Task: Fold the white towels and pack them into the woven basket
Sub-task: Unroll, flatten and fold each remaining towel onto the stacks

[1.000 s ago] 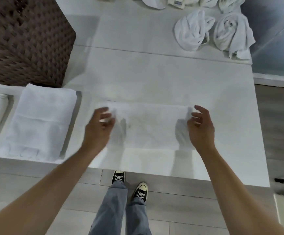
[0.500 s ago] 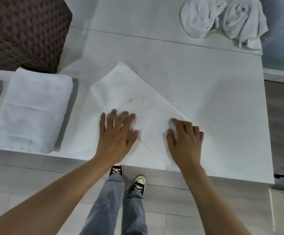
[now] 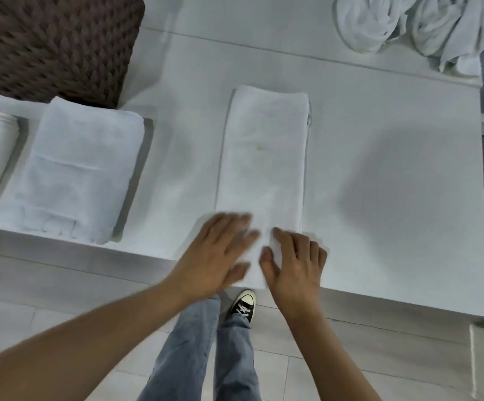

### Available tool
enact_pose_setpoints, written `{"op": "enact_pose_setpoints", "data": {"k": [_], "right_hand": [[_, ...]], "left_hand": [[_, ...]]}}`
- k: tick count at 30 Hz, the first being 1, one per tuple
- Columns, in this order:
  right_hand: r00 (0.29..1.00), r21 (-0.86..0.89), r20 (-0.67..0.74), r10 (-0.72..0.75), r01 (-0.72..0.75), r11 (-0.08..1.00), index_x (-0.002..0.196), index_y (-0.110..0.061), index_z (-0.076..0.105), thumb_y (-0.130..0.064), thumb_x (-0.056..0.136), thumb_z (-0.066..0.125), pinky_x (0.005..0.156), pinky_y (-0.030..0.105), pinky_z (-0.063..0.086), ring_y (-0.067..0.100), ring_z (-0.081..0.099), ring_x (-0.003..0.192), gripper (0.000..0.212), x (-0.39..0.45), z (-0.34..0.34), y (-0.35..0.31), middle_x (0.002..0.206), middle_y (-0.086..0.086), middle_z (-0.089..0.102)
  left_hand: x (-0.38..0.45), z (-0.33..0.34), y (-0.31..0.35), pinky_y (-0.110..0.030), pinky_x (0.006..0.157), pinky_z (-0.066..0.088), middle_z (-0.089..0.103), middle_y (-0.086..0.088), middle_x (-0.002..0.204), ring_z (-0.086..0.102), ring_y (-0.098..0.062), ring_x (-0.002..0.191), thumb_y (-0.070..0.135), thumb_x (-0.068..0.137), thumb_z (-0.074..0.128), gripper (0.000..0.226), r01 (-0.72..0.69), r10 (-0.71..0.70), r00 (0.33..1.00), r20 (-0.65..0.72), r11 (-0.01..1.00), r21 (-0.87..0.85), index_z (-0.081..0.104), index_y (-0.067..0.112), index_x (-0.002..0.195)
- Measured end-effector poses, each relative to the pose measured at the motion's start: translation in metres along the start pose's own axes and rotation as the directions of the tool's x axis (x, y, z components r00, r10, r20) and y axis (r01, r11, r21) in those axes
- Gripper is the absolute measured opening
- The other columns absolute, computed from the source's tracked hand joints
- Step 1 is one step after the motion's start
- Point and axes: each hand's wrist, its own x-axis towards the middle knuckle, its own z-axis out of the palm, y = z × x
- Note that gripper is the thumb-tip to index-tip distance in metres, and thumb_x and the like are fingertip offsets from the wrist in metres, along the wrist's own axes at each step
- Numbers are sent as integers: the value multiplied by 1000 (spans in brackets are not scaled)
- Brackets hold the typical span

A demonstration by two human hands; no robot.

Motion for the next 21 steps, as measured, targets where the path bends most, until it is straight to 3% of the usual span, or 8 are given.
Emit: {"op": "enact_pose_setpoints", "data": {"k": [3, 7, 10, 13, 16, 17, 19, 21], "right_hand": [[1000, 28, 4, -1, 1, 1000, 119, -15, 71, -29, 89, 72, 91, 40, 38, 28, 58, 98, 33, 0, 0, 0, 110, 5, 64], [996, 104, 83, -14, 6, 995, 121, -17, 70, -40, 91, 66, 91, 36, 35, 24, 57, 100, 37, 0, -7, 2, 112, 1, 63], [982, 184, 162, -95, 65, 981, 119, -20, 70, -56, 94, 58, 91, 33, 34, 20, 57, 103, 45, -1, -19, 10, 111, -3, 62], [957, 252, 230, -174, 114, 961, 114, -25, 71, -67, 92, 56, 92, 39, 38, 19, 55, 106, 50, -8, -32, 17, 111, -7, 59], [924, 344, 318, -212, 96, 934, 110, -24, 71, -74, 91, 52, 98, 45, 39, 17, 53, 116, 57, -17, -50, 17, 120, -7, 59], [913, 382, 347, -217, 74, 921, 112, -24, 71, -74, 90, 54, 103, 45, 39, 15, 52, 123, 58, -19, -56, 16, 125, -10, 59], [895, 441, 382, -230, 42, 896, 123, -26, 68, -67, 88, 64, 113, 44, 36, 8, 50, 133, 54, -22, -67, 11, 133, -18, 59], [894, 487, 394, -211, -8, 873, 130, -42, 62, -50, 86, 76, 120, 34, 31, -1, 43, 139, 47, -22, -78, 5, 136, -30, 56]], "left_hand": [[-35, 6, 9, -55, 119, 28, 22, -14, 165, 21, -35, 152, 57, 89, 63, 85, -54, 51, 992, 115, 998, 21, 32, 17, 157], [-30, 4, 4, -54, 119, 29, 19, -10, 166, 20, -33, 152, 29, 70, 85, 105, -21, 10, 974, 225, 999, 44, 28, 18, 158], [-35, 3, 3, -52, 118, 31, 33, -7, 162, 28, -29, 150, 31, 88, 67, 66, -25, 36, 990, 136, 996, -81, 46, 14, 148], [-37, -15, 5, -34, 114, 36, 61, 5, 137, 52, -15, 132, 31, 88, 54, 39, 121, -110, 992, 56, 952, -282, 62, 20, 125], [-28, -46, 11, -19, 77, 47, 70, 20, 97, 61, -2, 87, 39, 88, 55, 24, 351, -327, 936, 130, 842, -409, 61, 39, 111], [-26, -54, 12, -16, 70, 47, 68, 22, 90, 62, -2, 82, 43, 92, 56, 16, 421, -383, 907, 175, 800, -427, 59, 43, 107], [-24, -64, 11, -17, 68, 51, 69, 23, 89, 64, 1, 84, 45, 95, 59, 5, 535, -480, 840, 253, 654, -535, 58, 46, 100], [-19, -75, 10, -19, 74, 53, 69, 26, 96, 65, 2, 90, 49, 94, 58, 8, 578, -507, 799, 324, 496, -649, 62, 45, 100]]}}
